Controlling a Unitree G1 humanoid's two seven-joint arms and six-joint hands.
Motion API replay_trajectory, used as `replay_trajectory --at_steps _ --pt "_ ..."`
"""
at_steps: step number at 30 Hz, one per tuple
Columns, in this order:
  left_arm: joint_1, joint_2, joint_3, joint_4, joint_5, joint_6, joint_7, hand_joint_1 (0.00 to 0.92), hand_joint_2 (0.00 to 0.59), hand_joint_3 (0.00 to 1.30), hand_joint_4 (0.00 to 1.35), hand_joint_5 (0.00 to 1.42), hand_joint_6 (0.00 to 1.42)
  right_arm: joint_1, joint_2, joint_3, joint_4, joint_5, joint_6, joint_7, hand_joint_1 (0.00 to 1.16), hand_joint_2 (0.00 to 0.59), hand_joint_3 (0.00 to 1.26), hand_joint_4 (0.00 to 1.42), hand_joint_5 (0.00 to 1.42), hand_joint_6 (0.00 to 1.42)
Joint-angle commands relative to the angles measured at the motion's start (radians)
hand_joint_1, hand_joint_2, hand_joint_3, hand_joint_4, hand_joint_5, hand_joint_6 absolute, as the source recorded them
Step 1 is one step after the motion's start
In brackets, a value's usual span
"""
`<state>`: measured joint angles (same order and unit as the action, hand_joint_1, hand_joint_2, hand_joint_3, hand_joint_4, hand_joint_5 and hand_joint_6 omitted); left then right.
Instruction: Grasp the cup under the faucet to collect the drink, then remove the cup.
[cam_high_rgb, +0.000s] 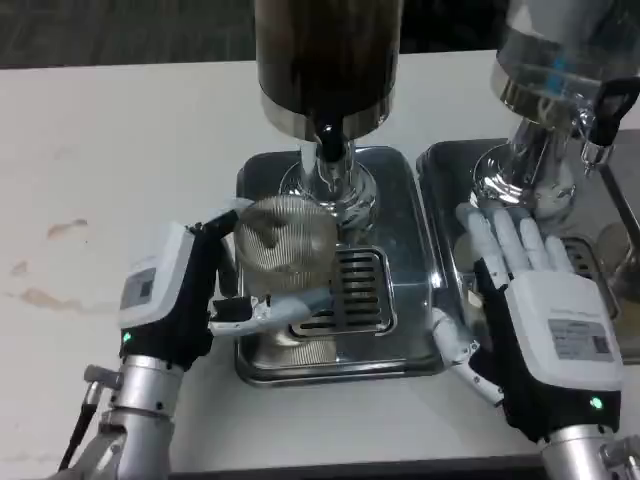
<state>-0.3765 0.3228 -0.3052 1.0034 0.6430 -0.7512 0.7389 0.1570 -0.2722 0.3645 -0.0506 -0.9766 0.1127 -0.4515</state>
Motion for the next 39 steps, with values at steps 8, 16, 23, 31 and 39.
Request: replay_trajectory --at_steps 8,16,23,31,39 --pt "-0.140 -0.066 -0.071 0.127 0.058 0.063 0.067 0.742 0.000 0.87 1.04 1.16 1.31 0.033 0.019 -0.016 -0.036 -0.012 0.027 -0.026 0.10 0.500 0.04 0.00 0.00 0.02" --pt "-0.163 -0.091 -0.114 0.180 0.079 0.109 0.115 0.743 0.000 0.88 1.05 1.16 1.33 0.041 0.023 -0.016 -0.041 -0.012 0.031 -0.022 0.10 0.500 0.04 0.00 0.00 0.02" --pt "-0.174 -0.110 -0.129 0.208 0.082 0.140 0.131 0.751 0.000 0.89 1.05 1.19 1.33 0.033 0.024 -0.015 -0.035 -0.006 0.028 -0.017 0.10 0.500 0.04 0.00 0.00 0.02" --pt "-0.173 -0.103 -0.145 0.224 0.071 0.158 0.092 0.734 0.000 0.74 0.88 1.06 1.28 0.031 0.025 -0.020 -0.032 0.003 0.026 -0.017 0.10 0.500 0.04 0.00 0.00 0.02" --pt "-0.157 -0.091 -0.154 0.229 0.045 0.132 0.062 0.377 0.029 0.38 0.49 0.74 0.82 0.028 0.026 -0.019 -0.028 0.009 0.022 -0.018 0.10 0.500 0.04 0.00 0.00 0.02"
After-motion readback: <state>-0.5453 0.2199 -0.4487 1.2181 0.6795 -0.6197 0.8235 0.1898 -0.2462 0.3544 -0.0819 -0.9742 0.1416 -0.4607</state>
